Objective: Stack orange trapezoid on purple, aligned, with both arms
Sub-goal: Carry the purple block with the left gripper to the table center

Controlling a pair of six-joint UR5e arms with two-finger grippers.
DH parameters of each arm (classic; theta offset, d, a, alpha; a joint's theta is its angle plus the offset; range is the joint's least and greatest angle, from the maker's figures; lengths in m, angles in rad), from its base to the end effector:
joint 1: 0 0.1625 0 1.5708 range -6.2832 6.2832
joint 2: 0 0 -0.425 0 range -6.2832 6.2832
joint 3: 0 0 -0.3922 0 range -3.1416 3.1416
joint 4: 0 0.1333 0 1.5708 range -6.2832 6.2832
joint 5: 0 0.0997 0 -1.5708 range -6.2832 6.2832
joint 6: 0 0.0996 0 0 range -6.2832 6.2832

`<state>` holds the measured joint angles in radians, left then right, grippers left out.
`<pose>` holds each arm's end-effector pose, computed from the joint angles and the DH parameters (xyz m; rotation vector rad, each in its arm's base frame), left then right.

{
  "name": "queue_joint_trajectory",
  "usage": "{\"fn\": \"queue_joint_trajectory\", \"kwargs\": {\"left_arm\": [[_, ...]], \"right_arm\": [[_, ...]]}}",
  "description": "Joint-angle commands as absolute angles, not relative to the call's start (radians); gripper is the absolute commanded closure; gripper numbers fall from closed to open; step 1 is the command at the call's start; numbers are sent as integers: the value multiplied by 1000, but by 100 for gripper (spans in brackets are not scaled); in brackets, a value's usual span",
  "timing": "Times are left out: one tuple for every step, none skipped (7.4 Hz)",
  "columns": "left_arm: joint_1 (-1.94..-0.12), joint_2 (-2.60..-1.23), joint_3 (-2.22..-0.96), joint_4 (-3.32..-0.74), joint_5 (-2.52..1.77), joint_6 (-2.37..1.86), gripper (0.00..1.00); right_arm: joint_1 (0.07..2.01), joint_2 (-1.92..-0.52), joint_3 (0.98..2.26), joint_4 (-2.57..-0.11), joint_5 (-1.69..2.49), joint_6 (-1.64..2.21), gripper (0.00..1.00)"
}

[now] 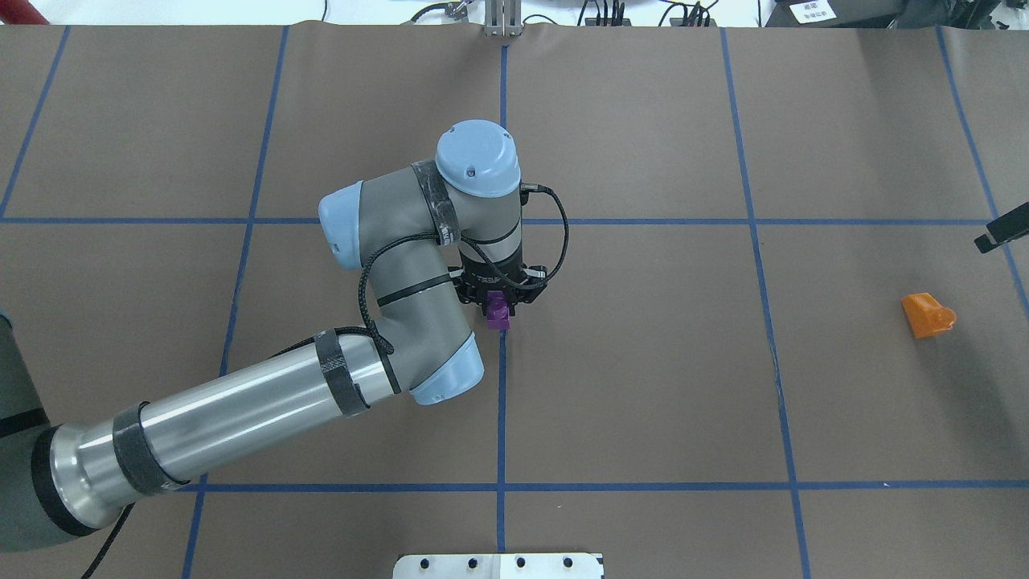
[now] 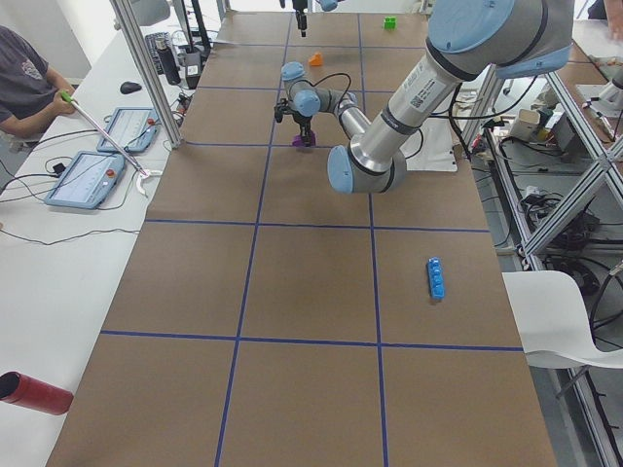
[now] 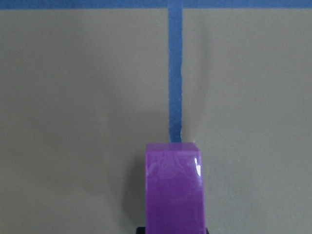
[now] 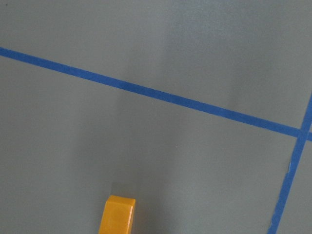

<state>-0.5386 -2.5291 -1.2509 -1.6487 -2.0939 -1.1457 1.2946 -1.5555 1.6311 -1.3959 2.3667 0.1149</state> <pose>0.6392 -0.4793 0.1727 -0.1190 0.8507 0.0809 -0.0797 -0.5090 0.6006 0.0789 -0.8246 -0.2517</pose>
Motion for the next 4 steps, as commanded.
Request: {"fn": "queue_joint_trajectory", "kwargs": {"left_arm": [[-528, -2528, -1249, -1647, -2094, -1144, 73], [-526, -2528, -1247, -1647, -2094, -1144, 63], [-525, -2528, -1246, -1647, -2094, -1144, 55], [-522, -2528, -1246, -1647, -2094, -1144, 52]], "right_arm": [[1292, -1555, 1628, -1396, 2365, 115, 0], [1292, -1555, 1626, -1396, 2364, 115, 0], [1292, -1555, 1623, -1396, 2364, 115, 0], [1292, -1555, 1623, -1396, 2364, 115, 0]]}}
